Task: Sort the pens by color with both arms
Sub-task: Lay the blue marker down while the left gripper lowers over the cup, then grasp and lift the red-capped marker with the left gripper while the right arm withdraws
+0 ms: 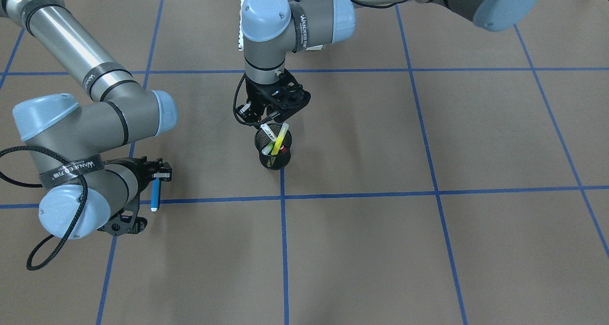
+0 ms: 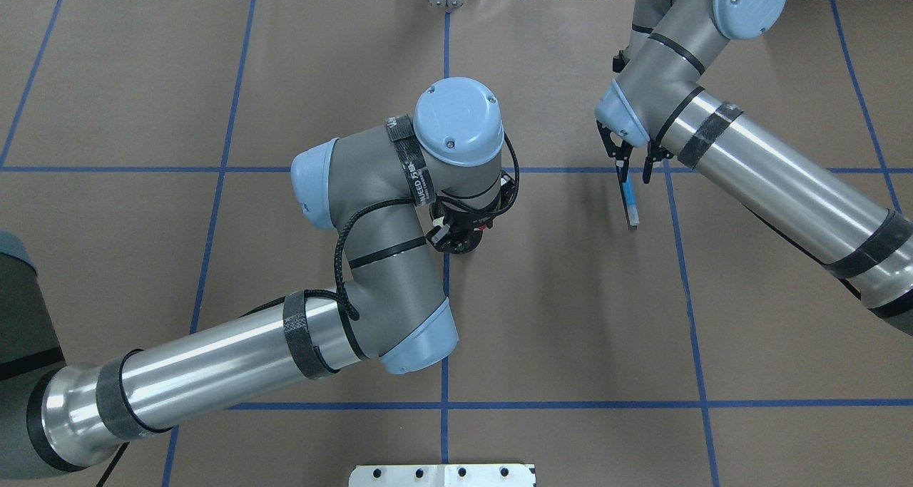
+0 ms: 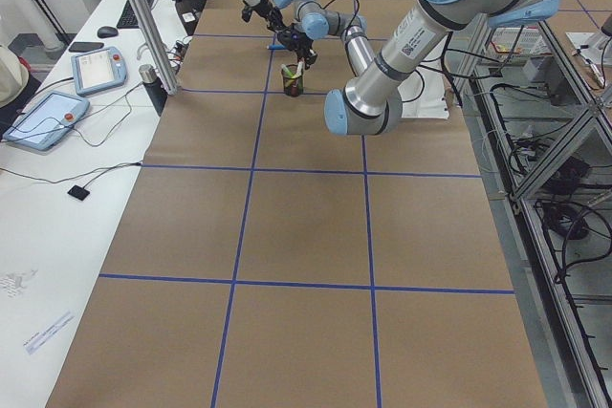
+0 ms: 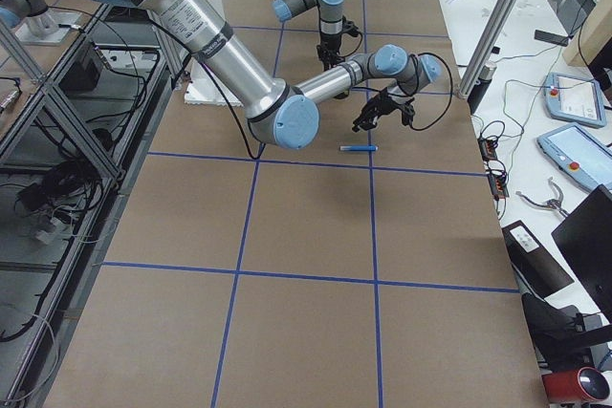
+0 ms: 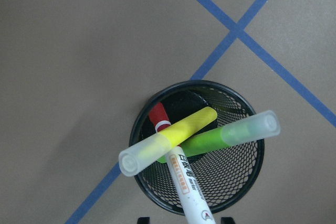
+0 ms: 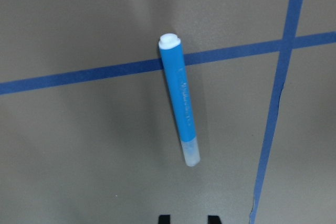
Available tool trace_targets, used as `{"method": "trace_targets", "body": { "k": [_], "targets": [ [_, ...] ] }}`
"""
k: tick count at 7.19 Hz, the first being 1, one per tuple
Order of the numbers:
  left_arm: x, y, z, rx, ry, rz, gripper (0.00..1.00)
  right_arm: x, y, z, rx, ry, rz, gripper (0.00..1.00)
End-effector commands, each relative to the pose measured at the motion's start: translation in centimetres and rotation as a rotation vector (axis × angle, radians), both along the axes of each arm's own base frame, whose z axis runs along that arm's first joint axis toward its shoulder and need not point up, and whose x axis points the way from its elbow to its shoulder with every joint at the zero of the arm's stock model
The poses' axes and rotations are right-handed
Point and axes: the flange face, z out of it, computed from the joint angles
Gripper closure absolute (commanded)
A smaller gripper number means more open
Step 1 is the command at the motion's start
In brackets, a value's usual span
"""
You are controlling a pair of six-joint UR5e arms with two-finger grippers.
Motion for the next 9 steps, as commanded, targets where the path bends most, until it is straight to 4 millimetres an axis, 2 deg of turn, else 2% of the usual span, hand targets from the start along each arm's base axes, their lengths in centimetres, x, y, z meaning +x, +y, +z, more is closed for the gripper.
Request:
{"method": "trace_targets", "body": {
  "k": [1,2,3,4,5,7,8,9],
  "targets": [
    [0.0,0.0,-0.2,-0.006,0.004,-0.008,0.70,4.6,-0.2,-2.3,0.056,0.012,0.084,0.30],
    [-0.1,0.0,-0.3,-0.005,0.005,-0.008,0.76,7.7,0.1,-2.6,0.085,0.056,0.160,0.25],
    [-0.1,0.0,-0.4,-0.004,0.005,-0.007,0.84,13.0,-0.7,-4.4,0.125,0.047,0.262,0.19],
    [-0.1,-0.1,-0.4,-0.002,0.005,-0.007,0.88,17.4,2.1,-5.7,0.157,0.027,0.347,0.16],
    [-0.2,0.0,-0.6,0.004,0.008,-0.008,0.91,21.7,3.4,-6.7,0.198,0.007,0.407,0.15],
    [-2.5,0.8,-2.6,0.037,0.019,0.010,0.95,26.0,2.6,-7.0,0.218,0.011,0.470,0.13],
    [-4.7,1.9,-4.0,0.068,0.006,0.038,0.96,27.3,2.2,-7.6,0.239,0.022,0.490,0.10],
    [-6.1,2.2,-4.7,0.078,0.001,0.044,0.96,28.0,2.7,-8.6,0.261,0.012,0.501,0.07]
  ]
}}
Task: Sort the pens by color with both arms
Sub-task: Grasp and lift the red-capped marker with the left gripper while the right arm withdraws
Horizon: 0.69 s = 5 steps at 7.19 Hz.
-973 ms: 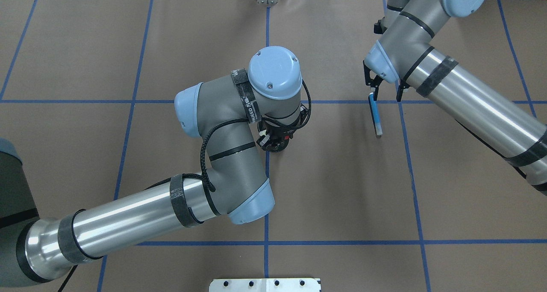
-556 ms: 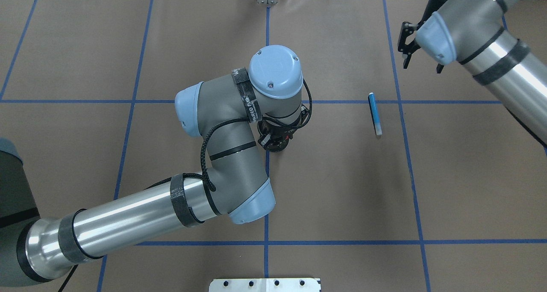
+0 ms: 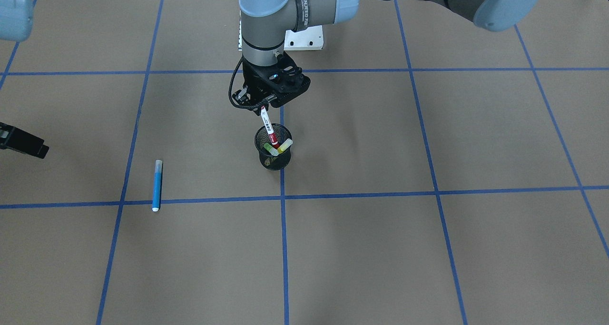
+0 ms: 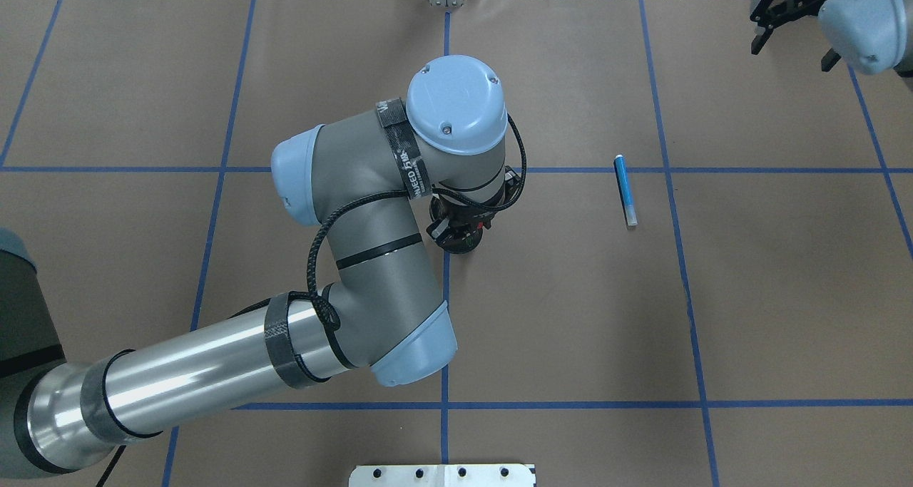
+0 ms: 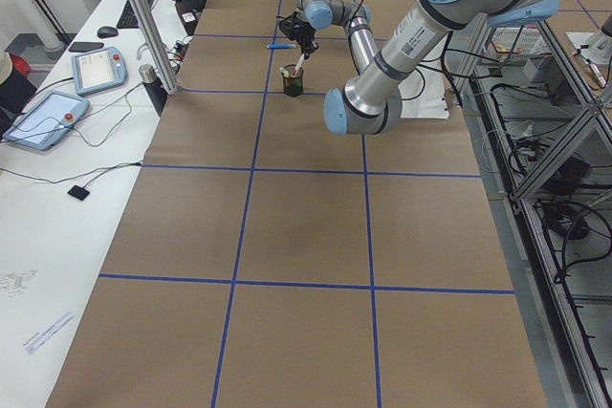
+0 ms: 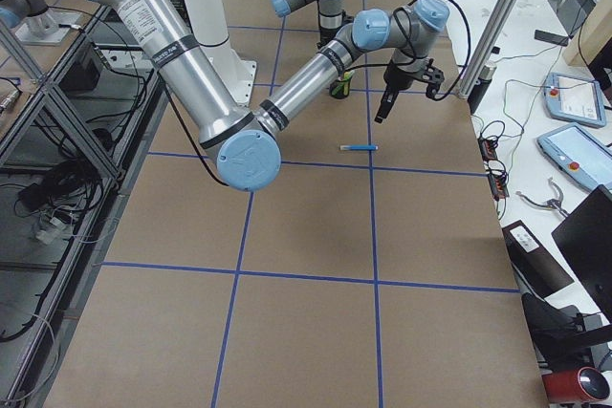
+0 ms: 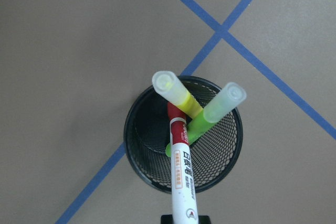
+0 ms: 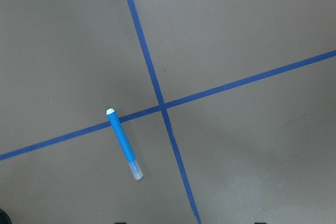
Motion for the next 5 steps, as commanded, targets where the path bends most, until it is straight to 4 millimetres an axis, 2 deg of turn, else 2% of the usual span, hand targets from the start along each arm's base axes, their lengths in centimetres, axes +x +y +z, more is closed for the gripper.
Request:
{"method": "trace_targets", "body": {
  "k": [1,3,5],
  "targets": [
    [-2.9,0.7,-1.7,0.024,0.001,0.012,0.97,2.0,0.9,-1.6,0.039,0.000,0.036,0.02],
    [-4.5,1.5,-3.7,0.045,0.024,0.016,0.97,3.6,1.0,-1.9,0.085,0.070,0.066,0.02],
    [-6.8,-0.6,-7.1,0.153,0.042,-0.010,0.98,4.4,1.2,-2.0,0.127,0.147,0.087,0.02]
  ]
}}
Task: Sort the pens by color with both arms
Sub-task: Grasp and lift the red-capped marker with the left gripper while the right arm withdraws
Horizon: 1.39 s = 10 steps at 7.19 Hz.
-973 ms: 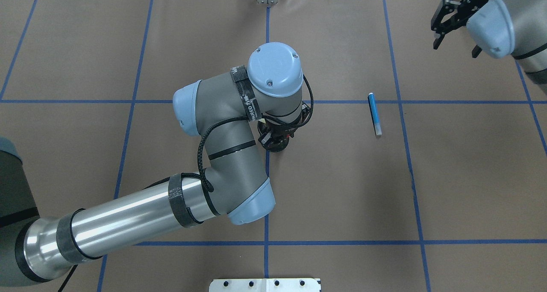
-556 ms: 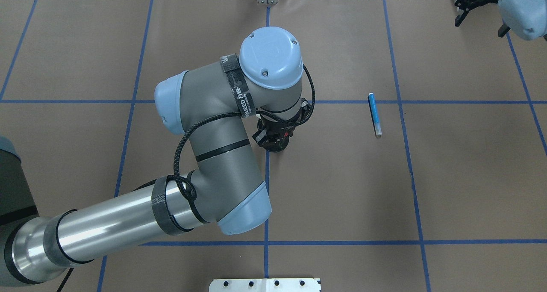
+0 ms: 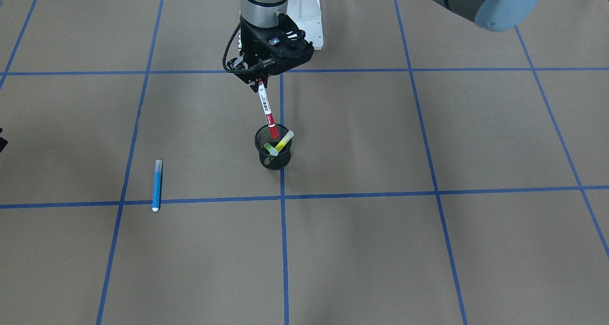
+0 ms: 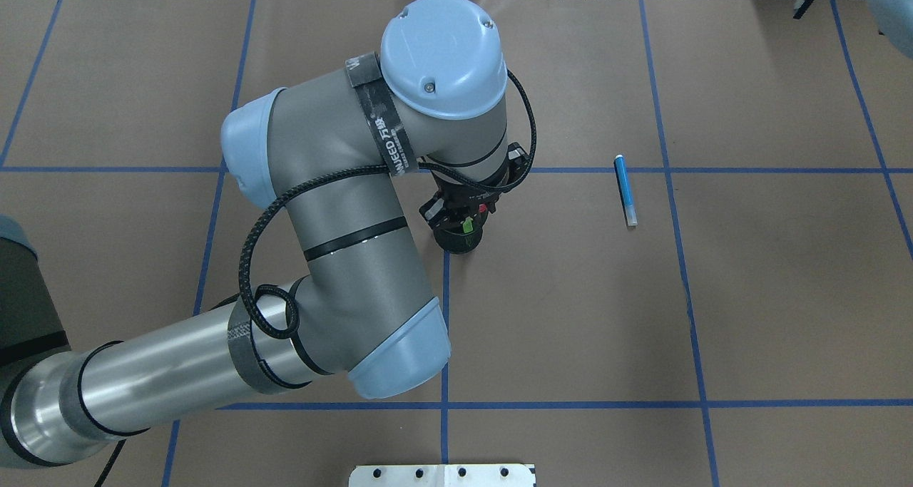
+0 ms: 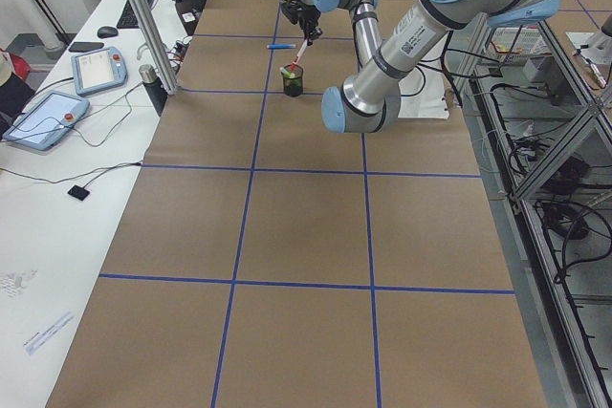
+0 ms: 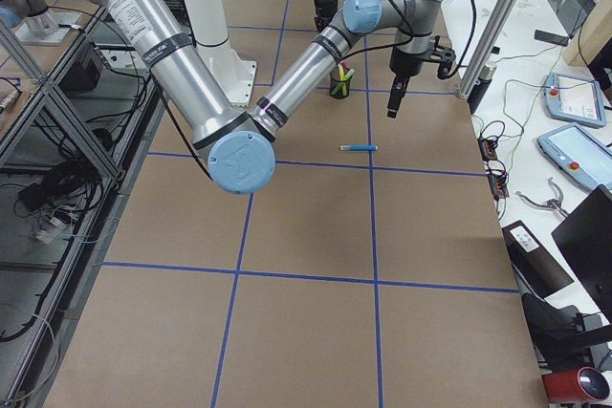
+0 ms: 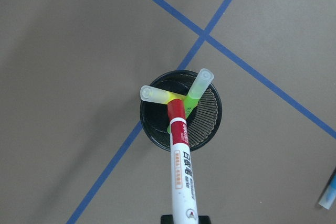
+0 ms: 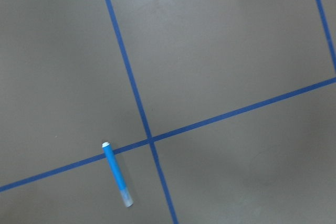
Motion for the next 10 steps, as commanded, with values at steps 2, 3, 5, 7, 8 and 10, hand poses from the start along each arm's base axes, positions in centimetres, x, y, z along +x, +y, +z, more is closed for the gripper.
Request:
{"method": "trace_targets", "body": {
  "k": [2,3,5,7,8,10],
  "targets": [
    [1.0,-3.8,-5.0,0.158,0.032,-0.112,0.98,0.5,0.5,-0.6,0.034,0.029,0.011,0.02],
    [4.1,-6.0,-5.1,0.185,0.054,-0.148,0.98,0.5,0.6,0.0,0.026,0.030,0.011,0.02],
    [9.6,-8.6,-5.9,0.234,0.056,-0.200,0.98,1.0,2.3,0.9,0.090,0.012,0.019,0.02],
    [14.8,-5.6,-4.9,0.312,0.028,-0.240,0.98,1.1,2.8,1.4,0.089,0.010,0.019,0.01],
    [16.9,-3.7,-4.3,0.346,0.006,-0.265,0.98,1.3,2.9,1.3,0.096,0.011,0.013,0.01],
    [20.5,-1.2,-2.9,0.426,-0.047,-0.346,0.83,0.8,1.8,1.9,0.114,-0.001,0.011,0.01]
  ]
}}
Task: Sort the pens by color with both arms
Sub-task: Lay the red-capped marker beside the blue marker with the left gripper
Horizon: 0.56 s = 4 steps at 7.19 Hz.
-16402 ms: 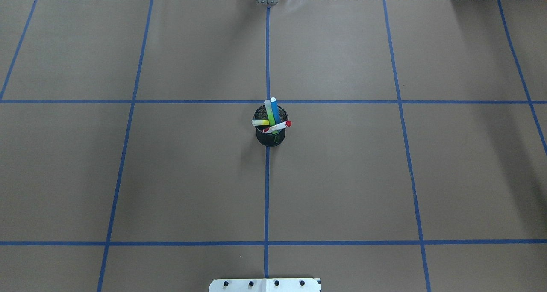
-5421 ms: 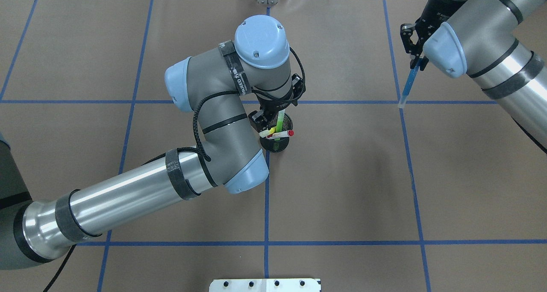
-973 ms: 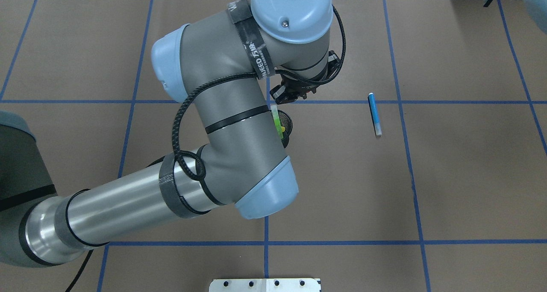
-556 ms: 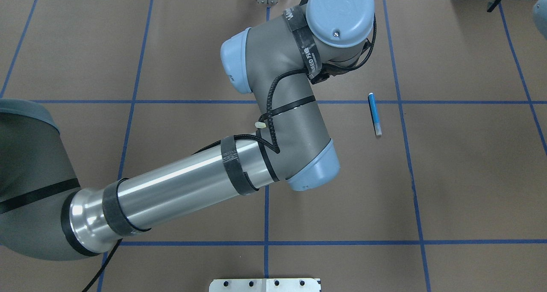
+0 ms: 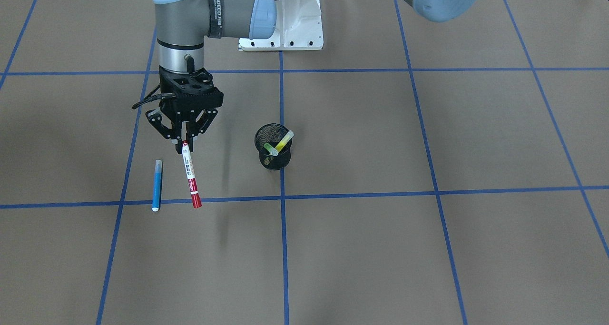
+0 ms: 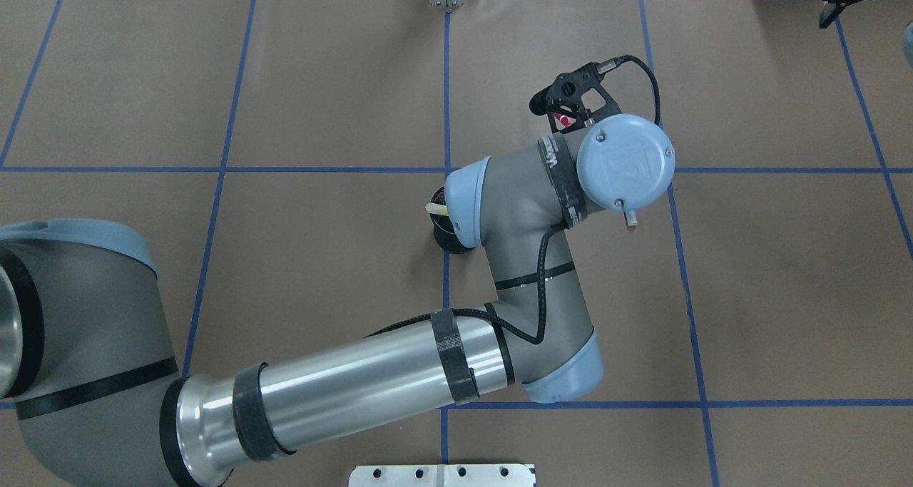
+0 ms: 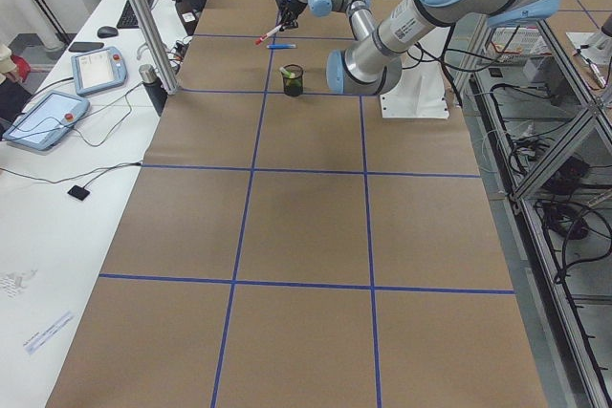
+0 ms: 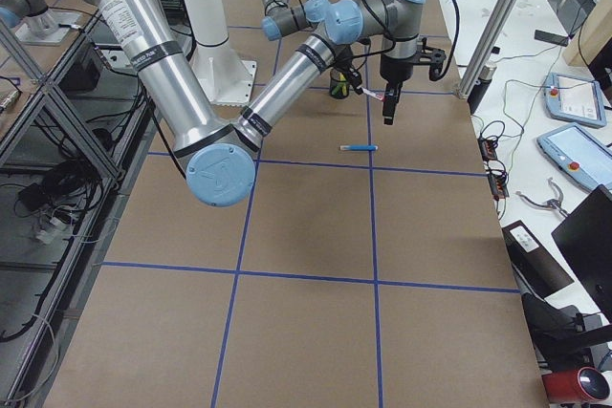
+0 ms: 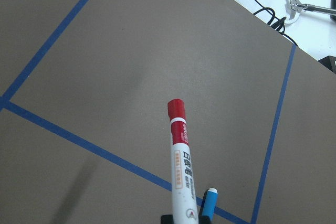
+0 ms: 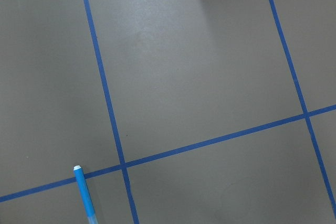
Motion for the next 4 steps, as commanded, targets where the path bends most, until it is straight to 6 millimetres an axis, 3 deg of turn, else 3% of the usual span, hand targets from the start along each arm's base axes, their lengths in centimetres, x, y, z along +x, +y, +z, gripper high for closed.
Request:
{"method": "trace_targets", "body": {
  "k": [1,2,4],
  "targets": [
    [3.2,3.3,0.8,0.080,-0.044,-0.093,0.37,-0.4,-1.3,1.0,0.026,-0.010,-0.005,0.01],
    [3.6,4.2,0.8,0.104,-0.052,-0.131,0.15,-0.5,-1.4,1.0,0.024,-0.011,-0.006,0.01],
    [3.2,4.6,0.1,0.116,-0.040,-0.128,0.09,-0.5,-1.4,0.9,0.026,-0.011,-0.006,0.01]
  ]
}}
